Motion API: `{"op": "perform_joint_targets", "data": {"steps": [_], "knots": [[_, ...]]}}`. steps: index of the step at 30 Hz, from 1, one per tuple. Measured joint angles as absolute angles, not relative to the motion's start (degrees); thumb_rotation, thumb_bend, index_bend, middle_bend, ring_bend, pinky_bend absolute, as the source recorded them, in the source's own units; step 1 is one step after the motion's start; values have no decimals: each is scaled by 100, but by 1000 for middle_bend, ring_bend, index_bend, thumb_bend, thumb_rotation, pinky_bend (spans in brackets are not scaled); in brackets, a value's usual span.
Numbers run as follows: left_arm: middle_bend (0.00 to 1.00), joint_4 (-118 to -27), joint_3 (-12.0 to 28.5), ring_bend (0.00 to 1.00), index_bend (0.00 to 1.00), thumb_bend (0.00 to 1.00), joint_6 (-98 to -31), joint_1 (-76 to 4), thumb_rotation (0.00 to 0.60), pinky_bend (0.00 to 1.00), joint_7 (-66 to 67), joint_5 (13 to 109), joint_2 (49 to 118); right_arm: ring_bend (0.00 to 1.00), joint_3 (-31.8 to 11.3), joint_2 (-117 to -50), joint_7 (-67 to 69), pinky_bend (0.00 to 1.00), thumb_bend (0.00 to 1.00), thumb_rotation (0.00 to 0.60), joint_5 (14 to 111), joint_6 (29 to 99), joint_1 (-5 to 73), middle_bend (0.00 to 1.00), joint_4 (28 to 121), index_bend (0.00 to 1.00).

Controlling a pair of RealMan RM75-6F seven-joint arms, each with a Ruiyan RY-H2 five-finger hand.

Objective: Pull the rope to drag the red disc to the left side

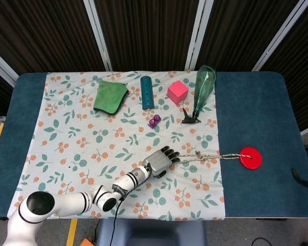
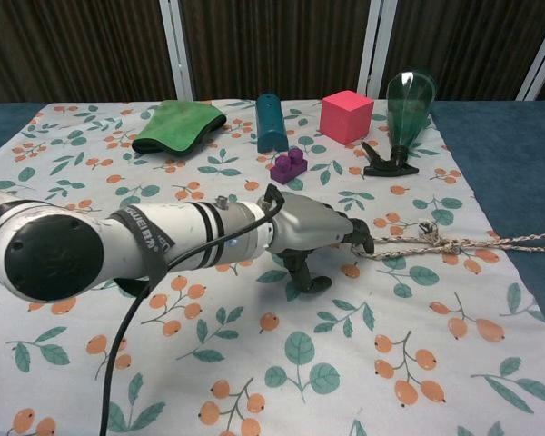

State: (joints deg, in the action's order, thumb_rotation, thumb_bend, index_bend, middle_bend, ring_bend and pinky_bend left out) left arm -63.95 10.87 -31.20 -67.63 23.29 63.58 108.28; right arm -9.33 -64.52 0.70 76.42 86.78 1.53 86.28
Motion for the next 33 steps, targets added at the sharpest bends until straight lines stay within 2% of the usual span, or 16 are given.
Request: {"op": "perform_joint_targets", "data": {"steps": [11, 18, 24, 26, 30, 33], "knots": [[0, -6705, 999, 0, 563, 386, -3253, -6772, 600, 21, 2388, 6254, 10580, 0, -954, -6503, -40, 0, 370, 600, 7613, 8646, 186, 0, 8656, 0], [0, -7111, 974, 0, 688, 388, -3356, -6764, 600, 22, 2376, 6212, 10285, 0, -976, -6534, -149, 0, 371, 600, 7580, 8623, 219, 0, 8702, 0], [0, -7281, 887, 0, 745, 394, -3438, -6790, 600, 21, 2520, 6128, 10122, 0, -979, -6547, -204, 0, 371, 600, 7568, 8613, 231, 0, 8731, 0], [0, -7334, 857, 0, 774, 446, -3472, -6785, 600, 23, 2559, 6082, 10069, 0, -980, -6552, -206, 0, 371, 600, 7560, 8599, 236, 0, 8729, 0], [0, -7466, 810, 0, 851, 624, -3623, -6725, 600, 28, 2620, 5981, 9924, 0, -976, -6564, -196, 0, 371, 600, 7553, 8567, 248, 0, 8711, 0], [4, -7619, 783, 0, 881, 701, -3811, -6615, 600, 41, 2636, 5919, 9751, 0, -973, -6571, -199, 0, 371, 600, 7547, 8532, 262, 0, 8694, 0]]}}
